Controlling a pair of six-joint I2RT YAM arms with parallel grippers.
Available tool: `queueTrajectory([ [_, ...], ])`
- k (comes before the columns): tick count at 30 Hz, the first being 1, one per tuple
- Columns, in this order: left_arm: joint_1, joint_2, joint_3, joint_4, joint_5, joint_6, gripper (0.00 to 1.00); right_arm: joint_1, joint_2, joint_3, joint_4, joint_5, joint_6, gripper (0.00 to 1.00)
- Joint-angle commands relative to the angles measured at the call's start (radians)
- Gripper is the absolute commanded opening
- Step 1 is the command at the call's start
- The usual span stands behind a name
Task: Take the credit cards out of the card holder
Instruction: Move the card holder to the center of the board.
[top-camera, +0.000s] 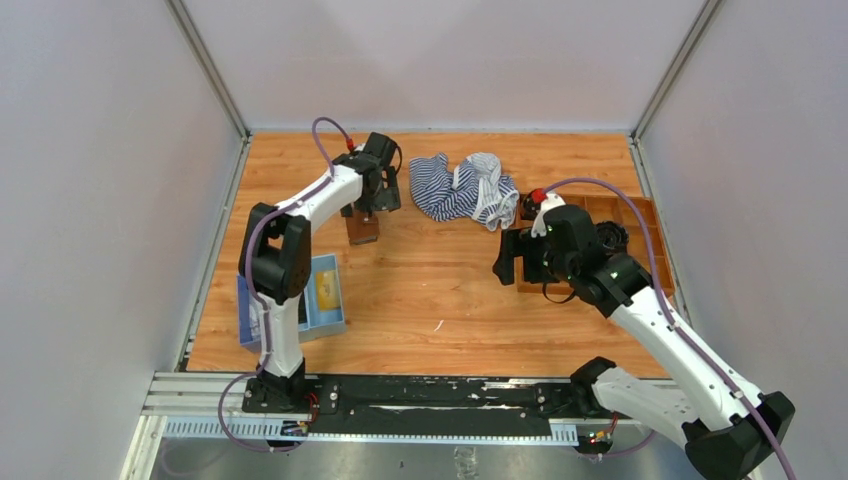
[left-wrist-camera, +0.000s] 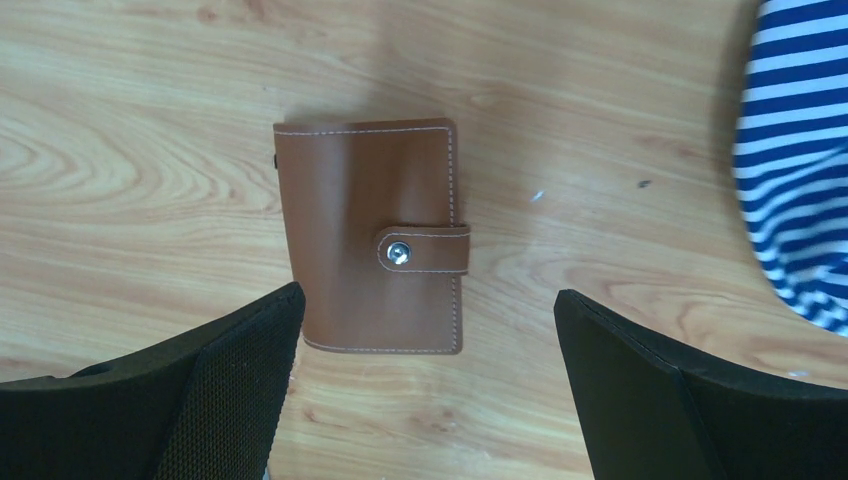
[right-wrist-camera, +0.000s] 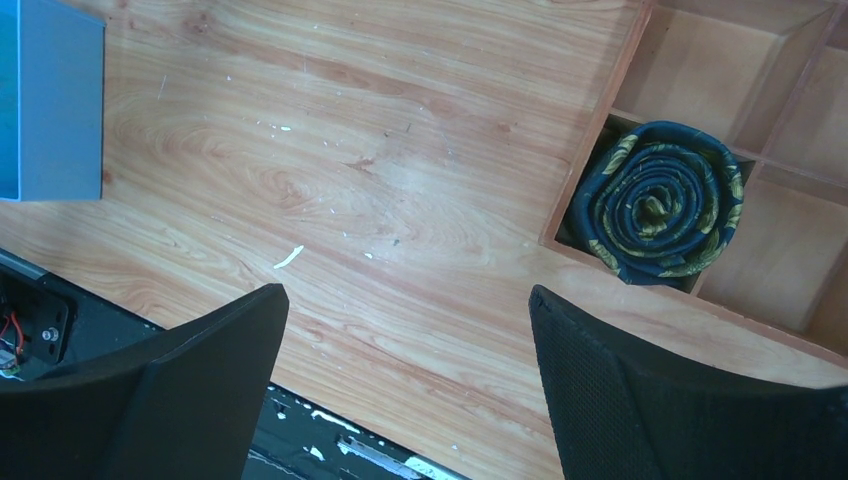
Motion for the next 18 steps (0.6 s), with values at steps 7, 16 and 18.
queueTrajectory([
  [7, 0.039, 0.078, 0.033, -0.033, -0.036, -0.024, 1.0, 0.014, -0.016, -0.021, -0.024, -0.002, 0.01, 0.95],
  [16, 0.075, 0.118, 0.004, -0.031, -0.002, 0.02, 1.0, 0.013, -0.017, -0.032, -0.025, -0.002, 0.016, 0.95],
  [18, 0.082, 0.129, 0.002, -0.031, 0.019, 0.035, 1.0, 0.014, -0.015, -0.03, -0.026, -0.005, 0.018, 0.95],
])
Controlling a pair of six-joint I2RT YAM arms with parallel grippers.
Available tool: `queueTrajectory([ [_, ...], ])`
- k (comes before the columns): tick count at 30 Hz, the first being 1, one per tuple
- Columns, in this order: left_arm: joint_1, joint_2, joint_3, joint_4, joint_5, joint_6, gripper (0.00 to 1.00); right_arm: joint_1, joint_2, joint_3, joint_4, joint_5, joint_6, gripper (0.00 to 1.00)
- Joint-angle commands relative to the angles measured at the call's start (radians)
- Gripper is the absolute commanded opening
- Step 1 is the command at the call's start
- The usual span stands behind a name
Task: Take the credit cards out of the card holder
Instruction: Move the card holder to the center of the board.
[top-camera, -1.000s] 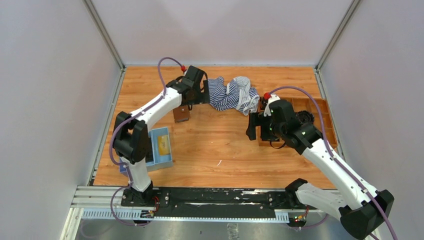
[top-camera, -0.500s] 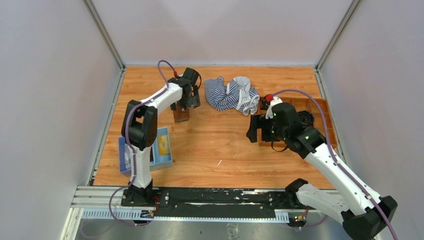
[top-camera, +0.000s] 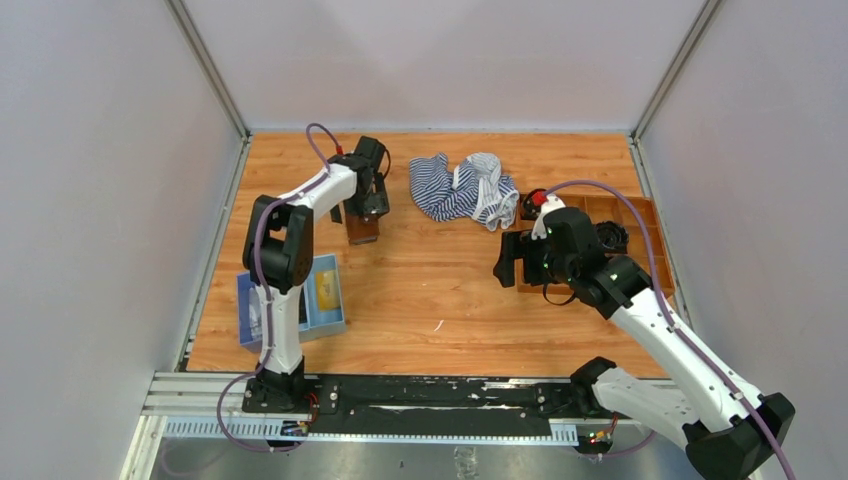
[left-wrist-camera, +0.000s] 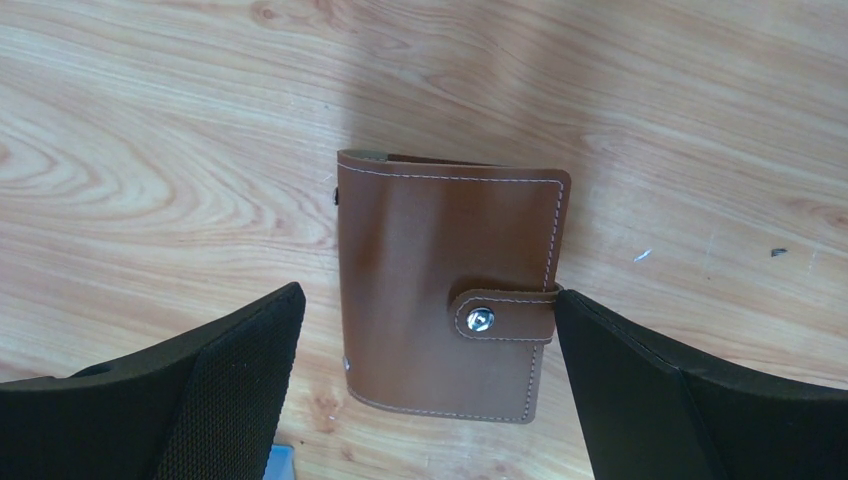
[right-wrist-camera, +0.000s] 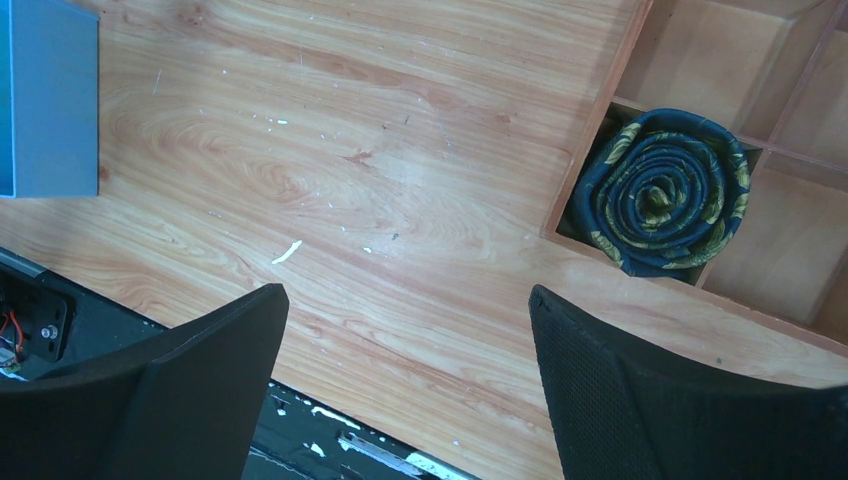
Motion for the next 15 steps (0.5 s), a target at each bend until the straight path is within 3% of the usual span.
queueTrajectory([
  [1, 0.009, 0.03, -0.014, -0.002, 0.022, 0.032, 1.0, 0.014, -0.002, -0.007, -0.023, -0.005, 0.008, 0.95],
  [8, 0.026, 0.061, -0.019, 0.002, 0.091, 0.085, 1.0, 0.013, 0.0, -0.01, -0.022, -0.007, 0.012, 0.95],
  [15, 0.028, 0.05, -0.063, 0.052, 0.165, 0.098, 0.89, 0.014, 0.002, -0.009, -0.021, -0.014, 0.016, 0.94],
])
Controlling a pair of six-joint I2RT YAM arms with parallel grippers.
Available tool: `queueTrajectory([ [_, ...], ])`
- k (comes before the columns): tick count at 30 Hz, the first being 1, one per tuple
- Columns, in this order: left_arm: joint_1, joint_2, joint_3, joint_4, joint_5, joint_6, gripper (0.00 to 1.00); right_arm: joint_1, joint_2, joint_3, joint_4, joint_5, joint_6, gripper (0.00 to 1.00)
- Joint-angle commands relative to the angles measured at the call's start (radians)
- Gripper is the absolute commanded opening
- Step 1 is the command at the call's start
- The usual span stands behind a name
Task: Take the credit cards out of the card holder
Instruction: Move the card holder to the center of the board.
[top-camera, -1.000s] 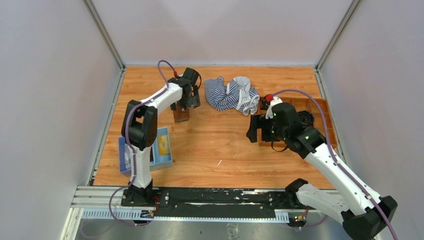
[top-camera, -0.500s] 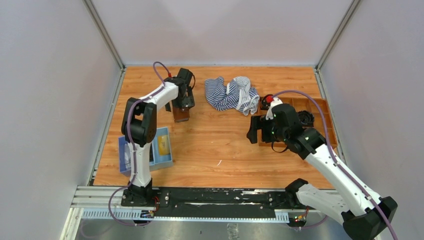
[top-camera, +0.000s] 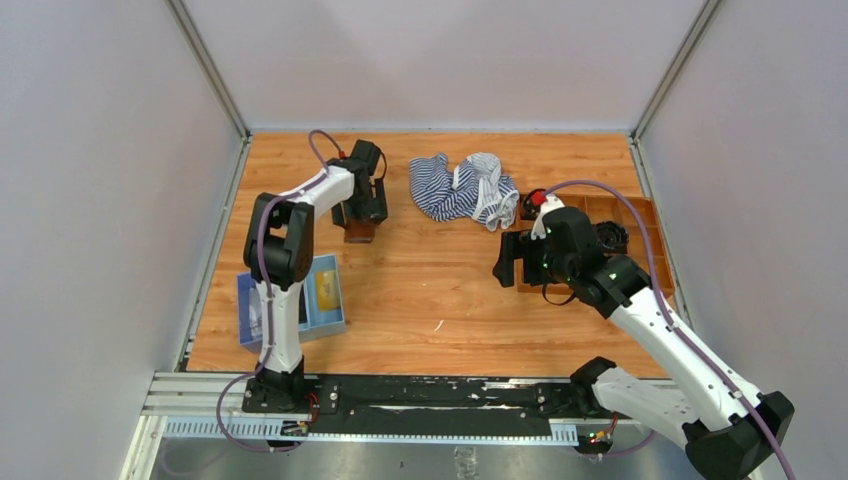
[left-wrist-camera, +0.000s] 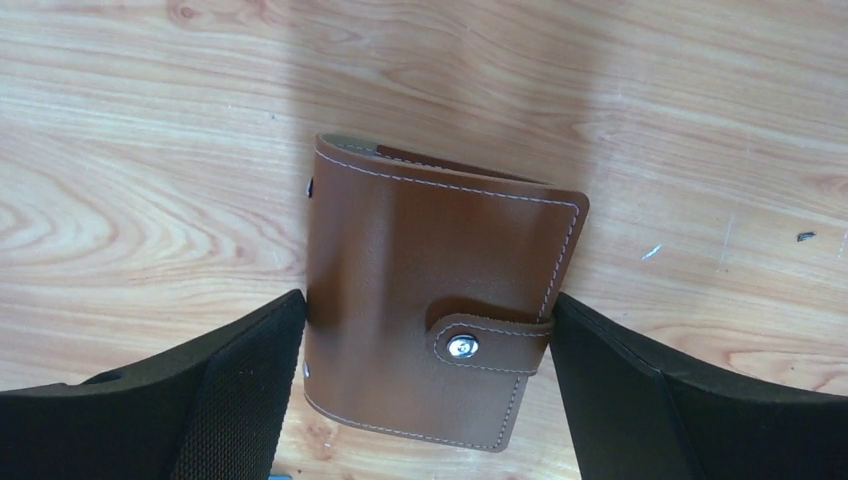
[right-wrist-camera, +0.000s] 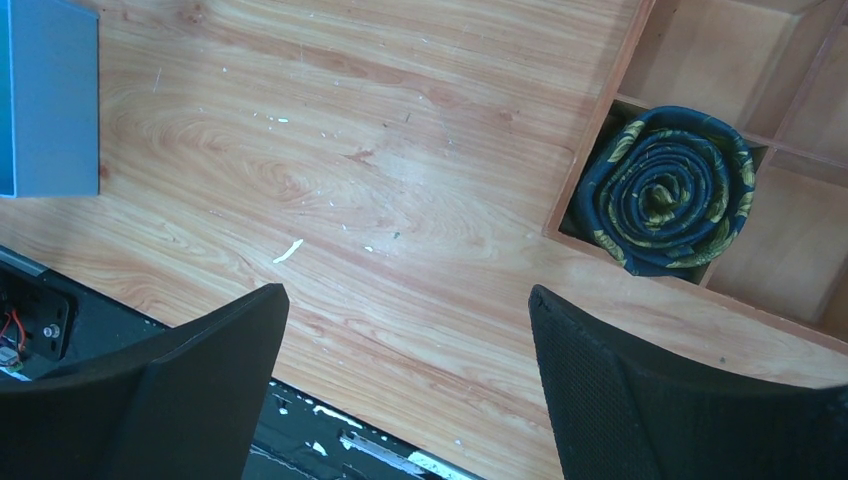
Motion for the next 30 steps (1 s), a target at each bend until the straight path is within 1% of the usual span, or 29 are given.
queueTrajectory([
  [1, 0.002, 0.003, -0.053, 0.027, 0.068, 0.022, 0.88, 0.014, -0.006, -0.01, -0.021, -0.01, 0.01, 0.94],
  [5, -0.004, -0.036, -0.093, 0.044, 0.108, 0.014, 0.85, 0.014, -0.003, -0.013, -0.02, -0.011, 0.013, 0.94],
  [8, -0.036, -0.077, -0.154, 0.075, 0.137, 0.01, 0.85, 0.014, 0.002, -0.016, -0.014, -0.013, 0.019, 0.94],
  [11, -0.094, -0.112, -0.204, 0.079, 0.125, -0.009, 0.85, 0.015, 0.007, -0.013, -0.009, -0.011, 0.019, 0.94],
  [15, -0.193, -0.173, -0.3, 0.107, 0.134, -0.071, 0.86, 0.014, 0.006, -0.01, -0.012, 0.009, 0.013, 0.94],
  [19, -0.303, -0.244, -0.417, 0.139, 0.144, -0.187, 0.87, 0.014, -0.008, -0.018, -0.031, 0.028, 0.018, 0.94],
  [20, -0.326, -0.268, -0.457, 0.157, 0.151, -0.243, 0.87, 0.015, -0.015, -0.024, -0.04, 0.064, 0.02, 0.94],
  [24, -0.427, -0.355, -0.59, 0.25, 0.2, -0.424, 0.87, 0.014, -0.059, -0.061, -0.062, 0.114, 0.042, 0.94],
  [27, -0.524, -0.391, -0.632, 0.299, 0.222, -0.531, 0.88, 0.014, -0.089, -0.097, -0.071, 0.134, 0.06, 0.94],
  [30, -0.606, -0.408, -0.623, 0.314, 0.223, -0.588, 0.9, 0.013, -0.113, -0.119, -0.09, 0.149, 0.075, 0.94],
])
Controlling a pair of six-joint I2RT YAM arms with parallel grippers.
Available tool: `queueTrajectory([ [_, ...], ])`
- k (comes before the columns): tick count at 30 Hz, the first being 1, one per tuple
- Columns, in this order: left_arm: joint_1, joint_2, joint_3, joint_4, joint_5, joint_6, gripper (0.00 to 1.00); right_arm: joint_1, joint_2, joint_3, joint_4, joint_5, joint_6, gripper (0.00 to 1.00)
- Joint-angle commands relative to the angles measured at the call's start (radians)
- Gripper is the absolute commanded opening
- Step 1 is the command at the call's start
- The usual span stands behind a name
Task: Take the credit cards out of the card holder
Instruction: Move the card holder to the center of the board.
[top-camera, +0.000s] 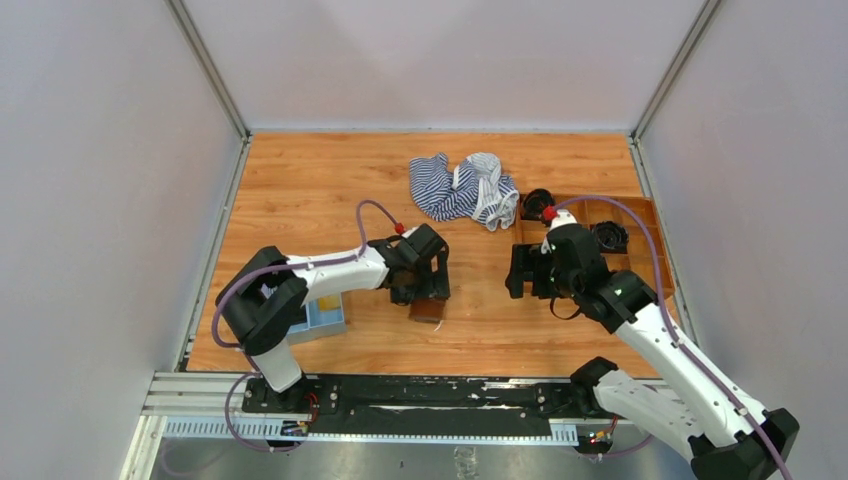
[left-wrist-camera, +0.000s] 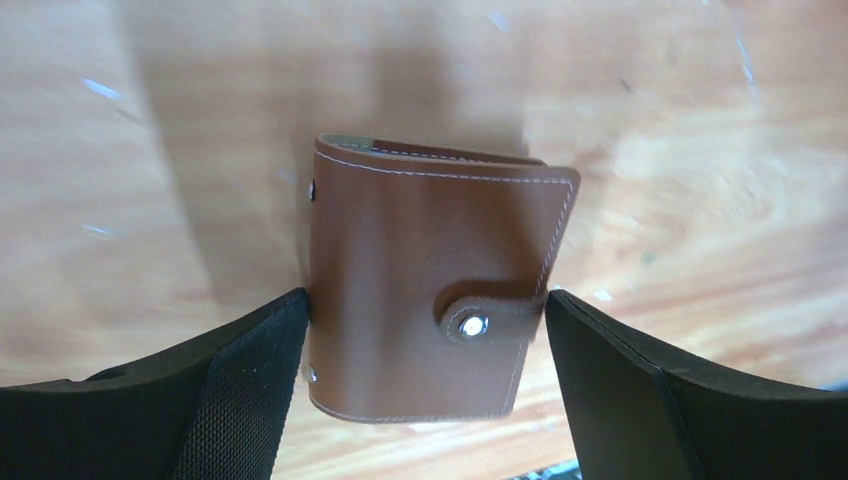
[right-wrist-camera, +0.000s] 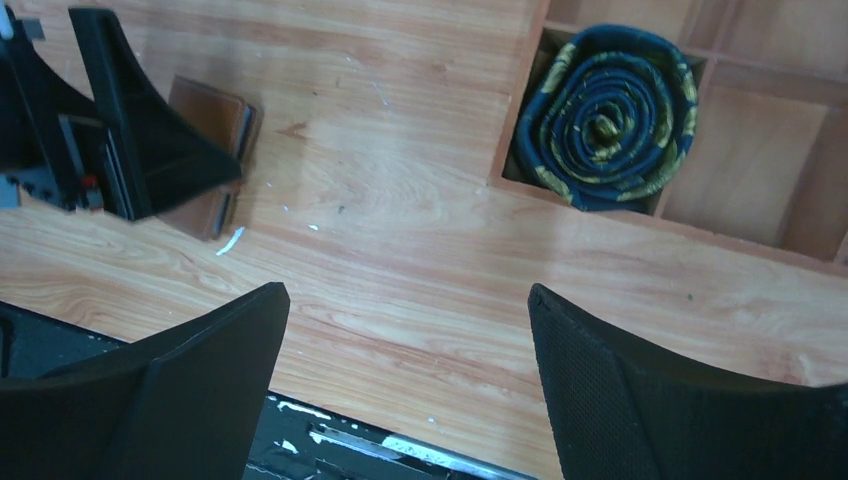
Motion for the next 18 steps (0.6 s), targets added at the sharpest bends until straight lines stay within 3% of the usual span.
queueTrajectory([
  [1, -0.11, 0.008, -0.012, 0.035, 0.067, -0.178, 0.9, 0.012, -0.04, -0.038, -0.06, 0.056, 0.038, 0.93],
  [6, -0.165, -0.032, 0.07, -0.091, 0.024, -0.148, 0.96, 0.013, -0.067, -0.049, -0.091, 0.063, 0.047, 0.92],
  [12, -0.149, -0.217, 0.042, -0.173, -0.146, -0.093, 0.98, 0.028, -0.083, -0.083, -0.105, 0.057, 0.141, 0.89],
  [15, -0.084, -0.248, 0.012, -0.195, -0.172, -0.048, 0.97, 0.126, -0.051, -0.119, -0.049, 0.097, 0.227, 0.85],
  [18, -0.023, -0.249, -0.024, -0.189, -0.164, 0.004, 0.95, 0.307, 0.054, -0.091, -0.018, 0.23, 0.308, 0.84],
])
